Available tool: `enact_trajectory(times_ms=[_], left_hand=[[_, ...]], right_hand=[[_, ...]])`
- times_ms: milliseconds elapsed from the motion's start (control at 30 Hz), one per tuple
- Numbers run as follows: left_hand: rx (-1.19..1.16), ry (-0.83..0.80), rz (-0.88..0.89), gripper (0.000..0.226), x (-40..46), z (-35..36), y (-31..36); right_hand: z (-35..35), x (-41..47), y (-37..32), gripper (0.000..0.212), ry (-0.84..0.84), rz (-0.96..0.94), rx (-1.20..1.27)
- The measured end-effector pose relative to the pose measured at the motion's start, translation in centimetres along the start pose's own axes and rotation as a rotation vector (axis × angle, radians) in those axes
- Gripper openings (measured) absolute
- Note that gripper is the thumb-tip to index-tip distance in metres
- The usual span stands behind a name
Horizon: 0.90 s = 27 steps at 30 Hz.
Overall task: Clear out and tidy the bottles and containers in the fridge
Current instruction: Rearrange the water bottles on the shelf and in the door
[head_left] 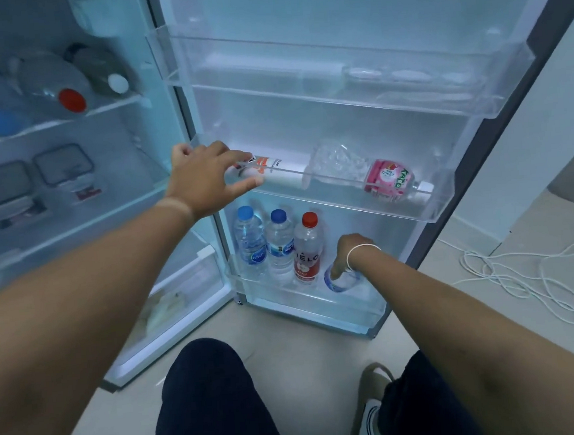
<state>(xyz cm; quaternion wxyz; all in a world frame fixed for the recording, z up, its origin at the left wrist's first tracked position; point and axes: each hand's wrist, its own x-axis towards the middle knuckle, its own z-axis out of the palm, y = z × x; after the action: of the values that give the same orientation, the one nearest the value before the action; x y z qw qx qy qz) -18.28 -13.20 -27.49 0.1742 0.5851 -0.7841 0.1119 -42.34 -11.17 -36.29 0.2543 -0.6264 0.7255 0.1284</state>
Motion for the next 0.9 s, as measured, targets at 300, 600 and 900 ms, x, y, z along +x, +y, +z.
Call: enact_trajectory(times_ms=[300,600,900], left_hand=[[0.027,0.022,-0.003,0.059,0.1,0.3,0.2],[0.031,0.027,-0.005,0.065,-0.2,0.3,0.1],[0.022,0.009,-0.021,0.061,-0.2,0.2,0.3]], right_hand=[[0.3,2.4,0.0,0.034,0.058,-0.007,0.104],[0.6,2.7,0.1,0.043,0.236,-0.061,0.307],[0.2,1.4,0.3,0.056,0.325,-0.096,0.328]])
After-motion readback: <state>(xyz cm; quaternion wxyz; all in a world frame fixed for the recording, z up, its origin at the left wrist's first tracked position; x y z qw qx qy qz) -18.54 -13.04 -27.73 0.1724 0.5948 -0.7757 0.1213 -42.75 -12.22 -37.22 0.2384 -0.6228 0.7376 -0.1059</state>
